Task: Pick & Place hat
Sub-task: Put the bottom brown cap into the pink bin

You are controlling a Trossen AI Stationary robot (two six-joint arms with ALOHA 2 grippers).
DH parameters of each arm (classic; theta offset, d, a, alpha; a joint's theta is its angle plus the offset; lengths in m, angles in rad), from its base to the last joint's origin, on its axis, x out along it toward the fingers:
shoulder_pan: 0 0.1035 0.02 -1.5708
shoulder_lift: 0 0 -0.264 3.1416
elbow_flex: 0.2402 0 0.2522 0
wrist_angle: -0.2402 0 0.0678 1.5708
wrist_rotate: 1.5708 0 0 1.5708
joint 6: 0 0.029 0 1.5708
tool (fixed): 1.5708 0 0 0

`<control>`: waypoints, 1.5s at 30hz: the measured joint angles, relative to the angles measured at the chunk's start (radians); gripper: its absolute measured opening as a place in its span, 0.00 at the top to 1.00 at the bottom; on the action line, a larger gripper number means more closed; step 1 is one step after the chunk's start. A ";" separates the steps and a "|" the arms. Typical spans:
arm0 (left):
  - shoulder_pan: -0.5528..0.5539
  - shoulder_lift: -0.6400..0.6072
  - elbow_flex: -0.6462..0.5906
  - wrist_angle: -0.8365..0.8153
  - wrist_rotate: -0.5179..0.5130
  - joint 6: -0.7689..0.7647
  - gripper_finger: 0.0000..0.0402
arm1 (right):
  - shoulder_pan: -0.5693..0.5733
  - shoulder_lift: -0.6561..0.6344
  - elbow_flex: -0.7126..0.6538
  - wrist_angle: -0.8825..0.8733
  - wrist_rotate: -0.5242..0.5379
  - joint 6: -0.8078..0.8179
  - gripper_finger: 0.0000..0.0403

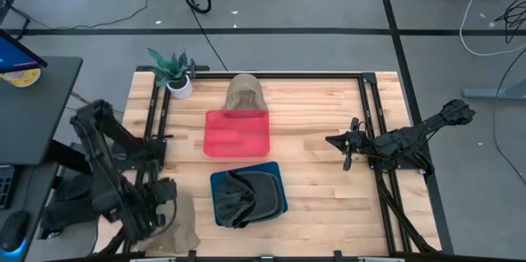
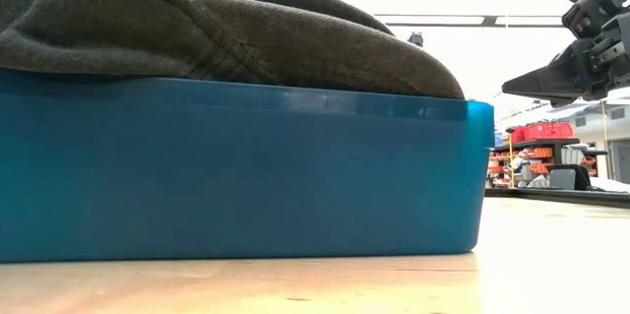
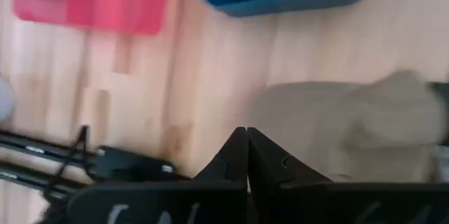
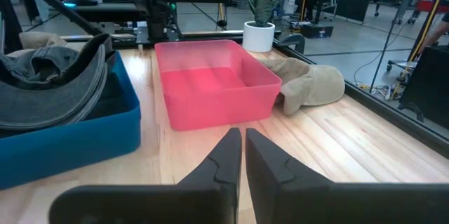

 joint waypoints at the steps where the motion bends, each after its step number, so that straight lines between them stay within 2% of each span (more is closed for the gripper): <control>1: -0.005 0.028 0.039 -0.001 0.010 -0.003 1.00 | 0.000 0.000 0.000 0.000 0.000 0.000 0.94; 5: -0.023 0.108 0.155 0.001 0.021 -0.026 1.00 | 0.000 0.000 0.000 0.000 0.000 0.000 0.94; 7: -0.022 0.137 0.184 0.000 0.060 -0.052 0.99 | 0.000 0.000 0.000 0.000 0.000 0.000 0.94; 15: -0.020 0.209 0.163 0.000 0.253 -0.073 0.98 | 0.000 0.000 0.000 0.000 0.000 0.000 0.94; 19: -0.018 0.238 0.163 0.008 0.280 -0.118 0.95 | 0.000 0.000 0.000 0.000 0.000 0.000 0.94; 28: -0.032 0.266 0.162 0.115 0.278 -0.144 0.70 | 0.000 0.000 0.000 0.000 0.000 0.000 0.94; 34: -0.059 0.322 0.160 0.126 0.265 -0.143 0.55 | 0.000 0.000 0.000 0.000 0.000 0.000 0.94; 40: -0.059 0.402 0.160 0.120 0.257 -0.085 0.45 | 0.000 0.000 0.000 0.000 -0.001 0.000 0.94; 45: -0.060 0.471 0.160 0.119 0.282 -0.028 0.43 | 0.000 0.000 0.000 0.000 -0.001 0.000 0.94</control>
